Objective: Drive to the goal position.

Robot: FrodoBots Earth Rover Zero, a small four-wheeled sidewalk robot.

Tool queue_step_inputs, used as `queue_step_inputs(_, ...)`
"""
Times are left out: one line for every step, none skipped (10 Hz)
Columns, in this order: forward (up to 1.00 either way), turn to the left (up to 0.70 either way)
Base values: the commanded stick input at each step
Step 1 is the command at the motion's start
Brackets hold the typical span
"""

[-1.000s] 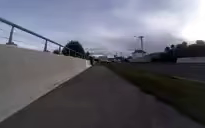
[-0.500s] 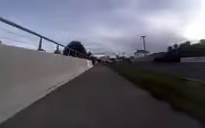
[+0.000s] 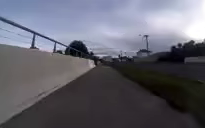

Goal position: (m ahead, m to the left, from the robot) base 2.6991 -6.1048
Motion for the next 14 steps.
queue_step_inputs(0.85, 0.0)
queue_step_inputs(0.85, 0.0)
queue_step_inputs(0.85, 0.0)
queue_step_inputs(0.85, 0.0)
queue_step_inputs(0.85, 0.0)
queue_step_inputs(0.85, -0.08)
queue_step_inputs(0.85, -0.17)
queue_step_inputs(0.85, -0.34)
queue_step_inputs(0.85, -0.34)
queue_step_inputs(0.85, -0.34)
queue_step_inputs(0.85, -0.34)
queue_step_inputs(0.85, -0.34)
queue_step_inputs(0.85, -0.34)
queue_step_inputs(0.85, 0.0)
